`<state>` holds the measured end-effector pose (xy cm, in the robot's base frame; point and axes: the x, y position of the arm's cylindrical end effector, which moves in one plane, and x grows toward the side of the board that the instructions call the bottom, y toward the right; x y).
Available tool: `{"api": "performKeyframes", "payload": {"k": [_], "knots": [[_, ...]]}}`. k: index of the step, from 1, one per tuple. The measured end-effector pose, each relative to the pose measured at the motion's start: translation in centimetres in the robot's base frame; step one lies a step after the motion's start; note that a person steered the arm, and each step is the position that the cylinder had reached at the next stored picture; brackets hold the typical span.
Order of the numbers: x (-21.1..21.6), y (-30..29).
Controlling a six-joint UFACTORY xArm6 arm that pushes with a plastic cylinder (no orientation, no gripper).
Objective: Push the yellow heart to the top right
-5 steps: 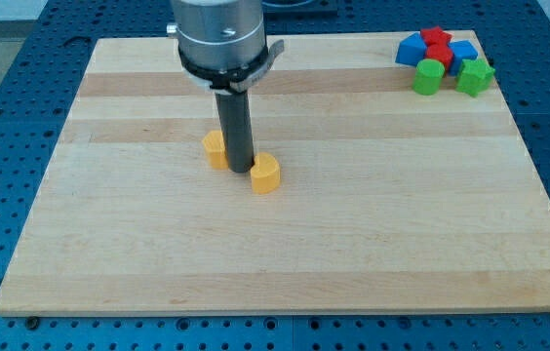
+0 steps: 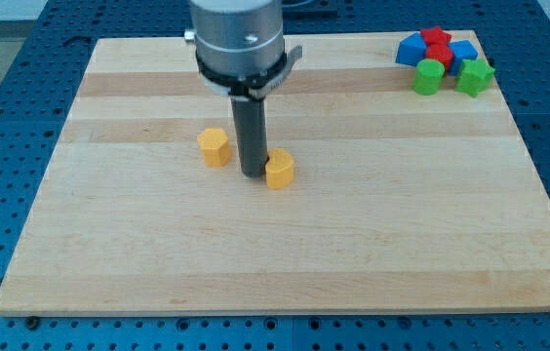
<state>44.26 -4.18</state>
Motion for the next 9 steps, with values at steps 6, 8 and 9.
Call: {"api": "performKeyframes", "payload": {"k": [6,8,9], "knots": [[0.6,3.2],[-3.7,3.3],[-1.9,3.3]]}}
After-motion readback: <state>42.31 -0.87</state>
